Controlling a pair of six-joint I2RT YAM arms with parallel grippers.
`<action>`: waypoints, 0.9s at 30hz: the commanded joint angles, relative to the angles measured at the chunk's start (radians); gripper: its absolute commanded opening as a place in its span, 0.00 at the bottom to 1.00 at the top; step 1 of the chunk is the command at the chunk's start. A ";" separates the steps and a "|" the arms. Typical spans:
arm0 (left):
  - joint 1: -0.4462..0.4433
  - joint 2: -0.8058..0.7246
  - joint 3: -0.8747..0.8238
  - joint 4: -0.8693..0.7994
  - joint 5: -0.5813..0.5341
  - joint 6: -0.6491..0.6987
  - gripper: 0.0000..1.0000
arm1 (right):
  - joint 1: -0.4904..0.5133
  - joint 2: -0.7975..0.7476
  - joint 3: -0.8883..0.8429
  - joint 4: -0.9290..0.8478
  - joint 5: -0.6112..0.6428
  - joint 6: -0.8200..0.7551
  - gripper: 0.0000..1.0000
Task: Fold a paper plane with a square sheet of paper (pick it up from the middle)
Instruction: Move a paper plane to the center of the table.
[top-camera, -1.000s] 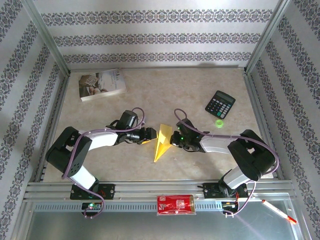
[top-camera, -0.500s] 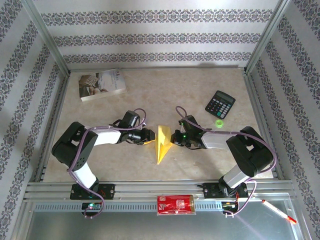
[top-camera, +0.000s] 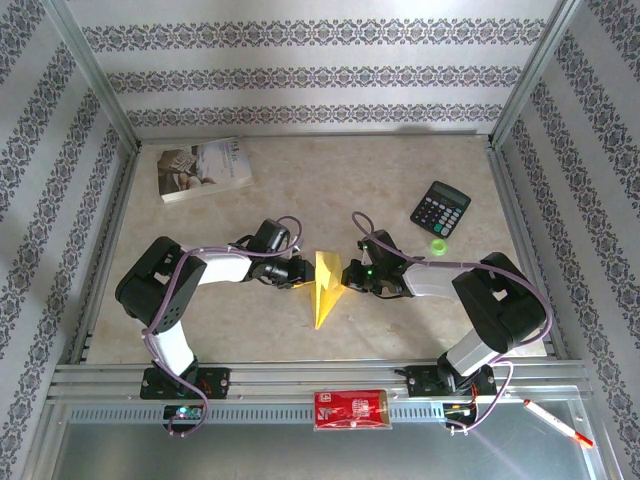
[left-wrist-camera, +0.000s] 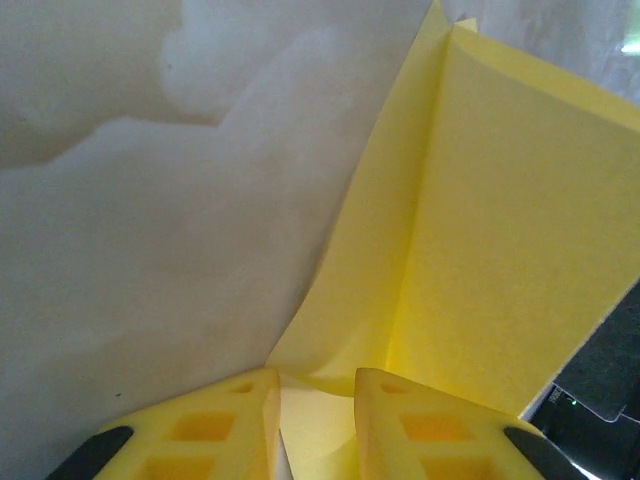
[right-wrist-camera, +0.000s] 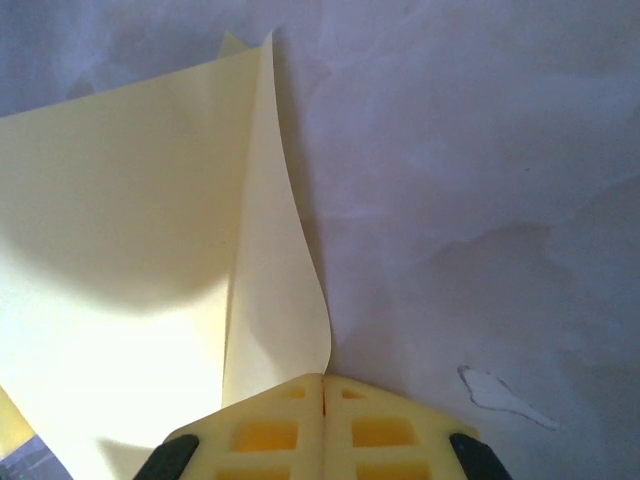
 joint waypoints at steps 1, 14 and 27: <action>-0.031 0.035 0.005 -0.002 0.025 0.001 0.26 | -0.006 0.073 -0.031 0.019 0.113 -0.016 0.00; -0.033 0.021 -0.020 0.128 0.099 -0.060 0.20 | -0.020 0.082 -0.037 0.039 0.097 -0.018 0.00; -0.033 -0.030 -0.091 0.269 0.141 -0.151 0.36 | -0.031 0.083 -0.045 0.047 0.092 -0.018 0.00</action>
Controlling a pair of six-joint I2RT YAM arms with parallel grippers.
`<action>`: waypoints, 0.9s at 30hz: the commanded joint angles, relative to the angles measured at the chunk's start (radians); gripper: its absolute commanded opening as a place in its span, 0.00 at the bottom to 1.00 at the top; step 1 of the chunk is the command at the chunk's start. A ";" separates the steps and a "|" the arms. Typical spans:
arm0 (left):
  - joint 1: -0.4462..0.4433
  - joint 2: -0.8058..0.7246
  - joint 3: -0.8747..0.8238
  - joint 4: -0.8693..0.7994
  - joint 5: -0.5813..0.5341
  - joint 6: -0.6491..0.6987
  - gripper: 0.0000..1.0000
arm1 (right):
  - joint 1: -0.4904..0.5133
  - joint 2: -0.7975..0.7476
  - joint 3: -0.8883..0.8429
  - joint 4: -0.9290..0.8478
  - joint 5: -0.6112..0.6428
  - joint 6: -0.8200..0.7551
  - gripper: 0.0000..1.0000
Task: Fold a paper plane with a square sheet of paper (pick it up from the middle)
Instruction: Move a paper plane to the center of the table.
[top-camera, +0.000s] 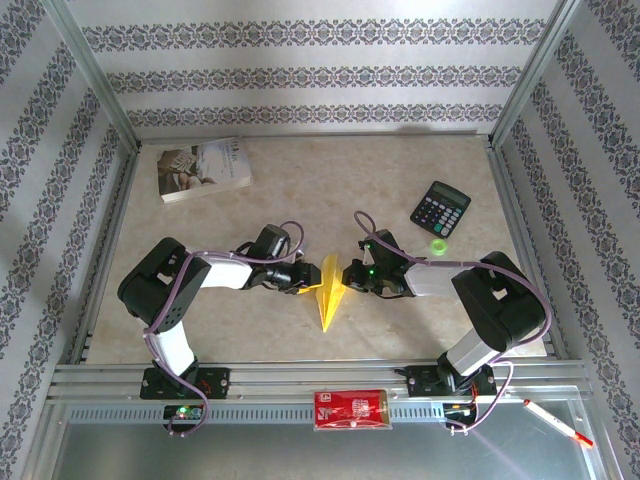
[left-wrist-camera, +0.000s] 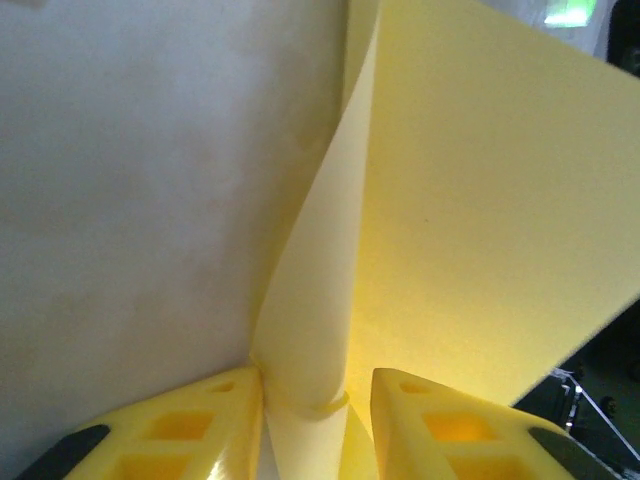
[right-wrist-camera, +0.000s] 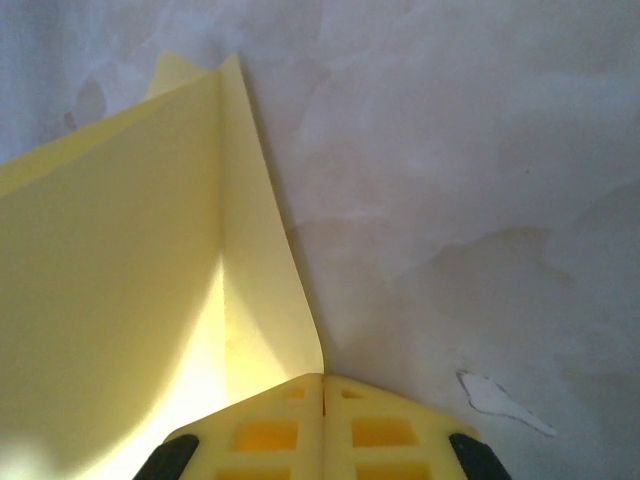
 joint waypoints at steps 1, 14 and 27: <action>-0.010 -0.040 -0.021 0.077 0.031 -0.033 0.36 | -0.011 0.077 -0.033 0.017 0.131 -0.016 0.00; -0.022 -0.037 -0.092 0.303 0.102 -0.156 0.42 | -0.012 0.088 -0.032 0.029 0.126 -0.015 0.00; -0.030 -0.047 -0.147 0.412 0.042 -0.214 0.50 | -0.017 0.099 -0.032 0.037 0.122 -0.014 0.00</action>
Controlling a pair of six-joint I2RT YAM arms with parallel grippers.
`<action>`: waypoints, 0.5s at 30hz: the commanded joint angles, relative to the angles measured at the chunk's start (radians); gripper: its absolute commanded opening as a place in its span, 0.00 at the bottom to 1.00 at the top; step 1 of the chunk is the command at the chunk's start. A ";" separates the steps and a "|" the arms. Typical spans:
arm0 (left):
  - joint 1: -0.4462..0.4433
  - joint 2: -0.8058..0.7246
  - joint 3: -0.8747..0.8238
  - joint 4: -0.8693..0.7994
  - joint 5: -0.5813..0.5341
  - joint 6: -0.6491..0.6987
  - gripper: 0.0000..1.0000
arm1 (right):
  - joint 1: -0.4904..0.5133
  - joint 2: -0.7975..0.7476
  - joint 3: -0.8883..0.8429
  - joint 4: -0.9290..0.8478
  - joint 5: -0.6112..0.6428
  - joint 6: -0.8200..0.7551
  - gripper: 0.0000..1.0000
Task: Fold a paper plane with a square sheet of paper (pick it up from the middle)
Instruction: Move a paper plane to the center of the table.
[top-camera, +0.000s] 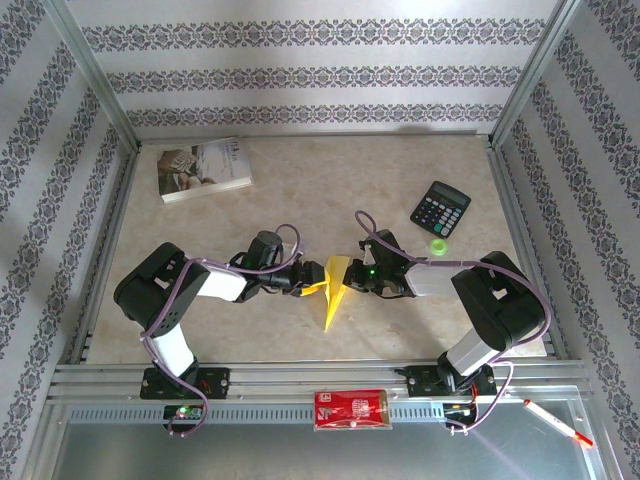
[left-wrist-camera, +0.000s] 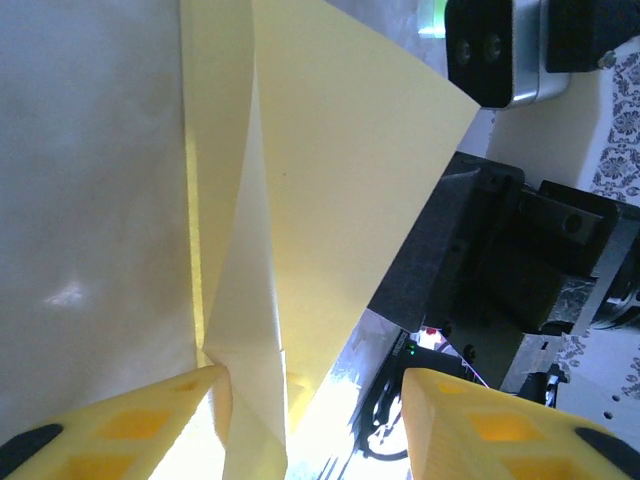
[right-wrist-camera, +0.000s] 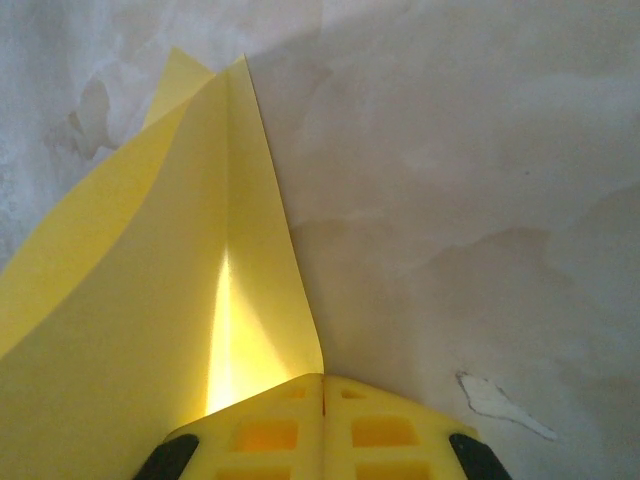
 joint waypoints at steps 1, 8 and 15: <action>-0.017 -0.025 -0.017 0.062 -0.032 -0.014 0.51 | -0.008 0.093 -0.026 0.023 0.138 -0.014 0.00; -0.017 -0.002 -0.043 0.215 -0.046 -0.095 0.54 | -0.008 0.095 -0.027 0.032 0.133 -0.009 0.00; -0.017 0.012 -0.060 0.277 -0.064 -0.122 0.56 | -0.009 0.096 -0.024 0.036 0.128 -0.005 0.00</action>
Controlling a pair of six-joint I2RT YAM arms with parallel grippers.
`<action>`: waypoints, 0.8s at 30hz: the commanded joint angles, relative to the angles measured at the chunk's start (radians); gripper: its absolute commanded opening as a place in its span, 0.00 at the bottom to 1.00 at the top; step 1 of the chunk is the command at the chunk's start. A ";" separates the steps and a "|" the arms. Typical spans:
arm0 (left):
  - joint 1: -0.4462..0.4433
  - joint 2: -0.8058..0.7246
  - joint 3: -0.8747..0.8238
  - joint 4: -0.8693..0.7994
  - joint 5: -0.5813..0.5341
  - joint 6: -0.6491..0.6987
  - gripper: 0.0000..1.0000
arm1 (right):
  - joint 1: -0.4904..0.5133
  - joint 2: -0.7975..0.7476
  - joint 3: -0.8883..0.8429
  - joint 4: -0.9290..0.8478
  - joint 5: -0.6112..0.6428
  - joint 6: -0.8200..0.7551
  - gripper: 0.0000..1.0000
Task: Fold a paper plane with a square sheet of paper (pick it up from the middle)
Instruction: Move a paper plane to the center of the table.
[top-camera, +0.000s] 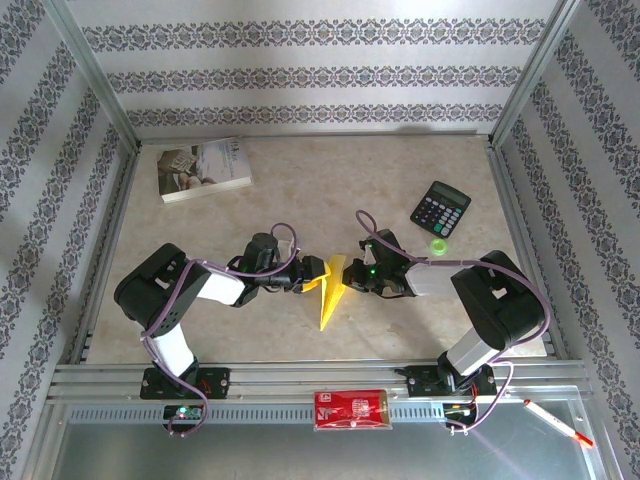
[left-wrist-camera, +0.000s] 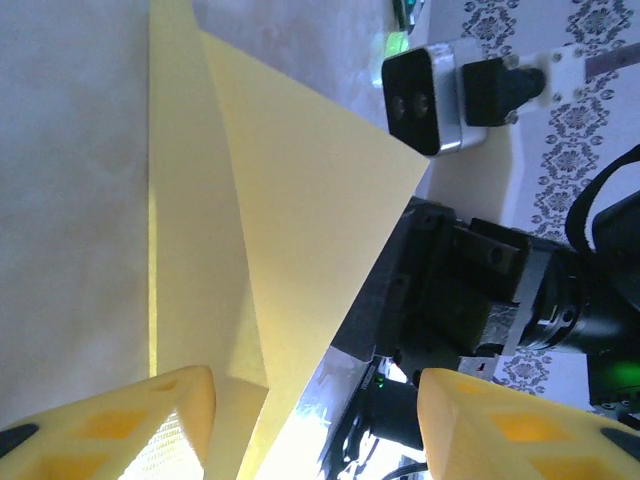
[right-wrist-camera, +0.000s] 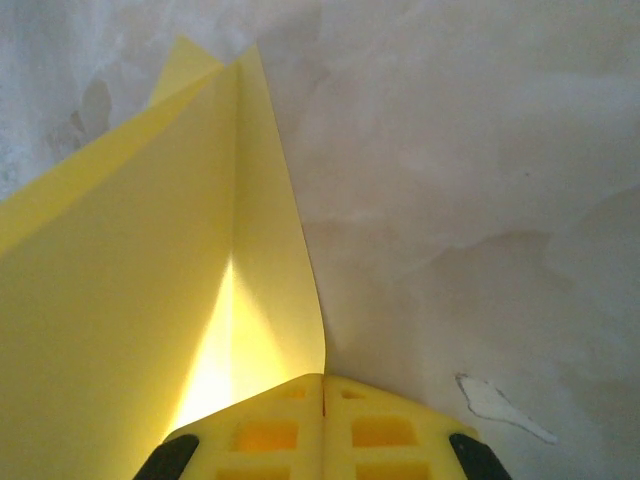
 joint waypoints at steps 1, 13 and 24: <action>-0.016 0.006 -0.012 0.056 -0.019 -0.004 0.57 | -0.005 0.092 -0.022 0.031 0.144 -0.005 0.00; -0.016 -0.008 0.080 -0.300 -0.063 0.211 0.28 | -0.010 0.093 -0.017 0.028 0.136 -0.010 0.00; 0.016 -0.029 0.083 -0.374 -0.145 0.264 0.04 | -0.045 0.059 0.005 0.013 0.076 -0.048 0.00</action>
